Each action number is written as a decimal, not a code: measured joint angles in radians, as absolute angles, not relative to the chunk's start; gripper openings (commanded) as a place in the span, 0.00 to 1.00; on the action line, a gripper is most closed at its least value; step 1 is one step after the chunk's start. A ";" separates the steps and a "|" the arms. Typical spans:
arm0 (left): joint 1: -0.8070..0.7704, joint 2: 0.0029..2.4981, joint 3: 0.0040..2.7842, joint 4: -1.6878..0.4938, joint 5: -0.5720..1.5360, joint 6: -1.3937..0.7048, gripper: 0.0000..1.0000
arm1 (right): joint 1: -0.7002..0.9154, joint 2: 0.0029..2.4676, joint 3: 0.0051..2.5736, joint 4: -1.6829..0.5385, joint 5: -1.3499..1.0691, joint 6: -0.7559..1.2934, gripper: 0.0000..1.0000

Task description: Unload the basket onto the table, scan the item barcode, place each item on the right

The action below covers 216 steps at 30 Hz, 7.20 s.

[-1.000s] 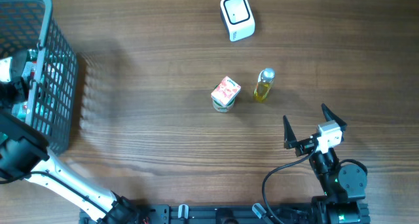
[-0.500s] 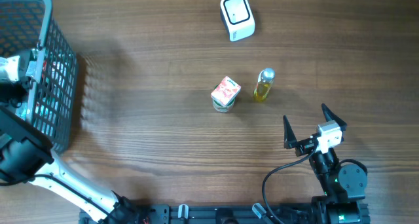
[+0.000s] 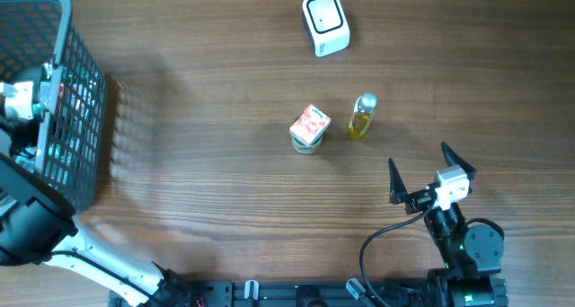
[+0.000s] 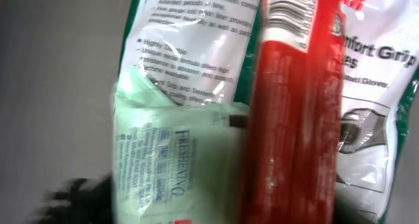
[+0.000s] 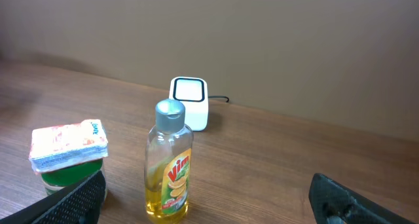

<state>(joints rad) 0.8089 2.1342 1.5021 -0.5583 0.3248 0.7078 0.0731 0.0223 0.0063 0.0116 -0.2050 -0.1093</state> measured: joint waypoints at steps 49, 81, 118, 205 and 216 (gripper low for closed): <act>-0.270 1.731 1.013 -0.302 -0.003 -0.343 0.15 | 0.073 0.022 0.006 0.012 -0.205 -0.109 1.00; 0.051 1.611 0.983 -0.249 -0.020 -0.253 0.39 | 0.073 0.022 0.006 0.012 -0.205 -0.109 1.00; 0.033 1.741 1.056 -0.229 0.081 0.184 0.58 | 0.073 0.022 0.006 0.012 -0.205 -0.109 1.00; -0.201 1.807 1.050 -0.842 -0.002 -0.381 0.37 | 0.073 0.022 0.006 0.012 -0.205 -0.109 1.00; -0.070 1.374 1.095 -0.554 -0.194 -0.398 1.00 | 0.073 0.022 0.006 0.012 -0.205 -0.109 1.00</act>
